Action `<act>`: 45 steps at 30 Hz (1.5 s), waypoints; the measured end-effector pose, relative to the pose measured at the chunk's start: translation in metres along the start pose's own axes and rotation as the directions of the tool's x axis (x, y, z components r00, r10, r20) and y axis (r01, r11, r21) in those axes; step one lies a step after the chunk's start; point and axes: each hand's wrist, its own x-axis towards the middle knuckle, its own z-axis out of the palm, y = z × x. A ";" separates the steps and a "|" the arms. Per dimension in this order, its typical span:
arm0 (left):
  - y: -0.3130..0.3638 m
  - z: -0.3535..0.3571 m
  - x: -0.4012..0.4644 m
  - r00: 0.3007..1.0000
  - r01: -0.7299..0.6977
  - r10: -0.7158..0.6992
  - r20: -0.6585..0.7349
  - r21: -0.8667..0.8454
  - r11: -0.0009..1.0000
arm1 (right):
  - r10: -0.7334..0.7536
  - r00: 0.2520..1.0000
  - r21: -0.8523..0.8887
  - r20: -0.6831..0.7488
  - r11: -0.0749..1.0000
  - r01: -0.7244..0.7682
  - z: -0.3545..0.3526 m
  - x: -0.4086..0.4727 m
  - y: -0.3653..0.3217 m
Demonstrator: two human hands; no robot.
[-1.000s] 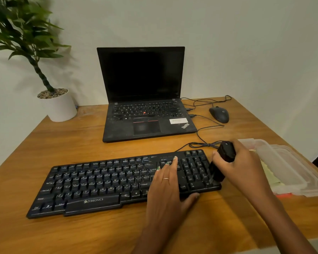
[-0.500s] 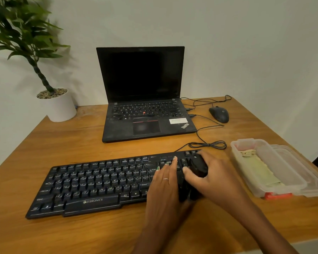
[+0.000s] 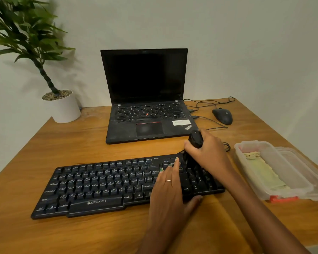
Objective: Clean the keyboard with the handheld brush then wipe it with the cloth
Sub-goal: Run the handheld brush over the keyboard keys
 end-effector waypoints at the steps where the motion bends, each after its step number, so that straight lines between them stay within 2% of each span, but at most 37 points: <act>1: -0.001 0.001 0.000 1.000 0.003 -0.003 0.000 -0.005 1.000 | 0.003 1.000 -0.016 0.030 1.000 -0.002 -0.004 -0.007 0.000; 5: 0.000 -0.002 0.000 1.000 -0.028 0.028 -0.003 0.002 1.000 | 0.039 0.990 -0.053 0.139 0.998 -0.031 -0.026 -0.040 -0.004; 8: 0.002 -0.003 -0.001 0.999 -0.052 0.052 -0.007 -0.065 0.996 | 0.031 0.971 -0.044 0.237 0.999 -0.021 -0.037 -0.049 -0.009; 10: 0.001 -0.003 -0.001 0.999 -0.051 0.050 -0.007 -0.068 0.996 | 0.018 0.969 -0.076 0.248 0.997 0.001 -0.037 -0.043 -0.009; 13: 0.001 -0.002 0.000 1.000 -0.023 0.023 -0.011 -0.029 0.999 | 0.008 0.991 -0.141 0.130 0.990 0.011 -0.026 -0.025 -0.007; 16: 0.001 0.000 0.000 1.000 -0.019 0.018 -0.013 -0.028 0.999 | -0.001 1.000 -0.056 -0.022 0.998 0.000 -0.009 -0.007 -0.003; 18: 0.001 -0.001 -0.001 1.000 -0.019 0.020 0.007 -0.044 0.999 | 0.002 0.998 0.008 -0.060 1.000 -0.002 -0.004 -0.002 0.000; 22: 0.001 -0.002 -0.001 1.000 -0.015 0.017 0.026 -0.086 0.996 | 0.050 0.998 -0.055 0.044 0.997 -0.048 -0.016 -0.015 0.001; 27: 0.001 -0.005 0.000 0.999 -0.031 0.031 0.009 -0.039 0.999 | 0.071 0.982 0.011 0.173 0.997 -0.074 -0.037 -0.053 -0.001; 29: 0.001 -0.005 0.000 0.998 -0.059 0.060 0.011 -0.038 0.998 | 0.071 0.982 0.021 0.177 0.997 -0.076 -0.041 -0.059 -0.001; 32: -0.002 -0.011 -0.002 0.997 -0.082 0.083 -0.006 0.052 0.995 | 0.094 0.984 0.036 0.155 0.994 -0.100 -0.044 -0.057 0.001; 37: -0.036 -0.026 -0.011 1.000 0.022 -0.023 0.001 0.181 0.983 | 0.095 0.981 0.098 0.169 0.989 -0.113 -0.043 -0.055 0.002; 41: -0.043 -0.029 -0.015 0.996 0.072 -0.079 0.027 0.210 0.975 | 0.109 0.963 0.195 0.248 0.968 -0.160 -0.041 -0.057 0.000; 45: -0.042 -0.029 -0.015 0.996 0.072 -0.083 0.043 0.211 0.975 | 0.098 0.944 0.114 0.314 0.984 -0.140 -0.040 -0.045 0.000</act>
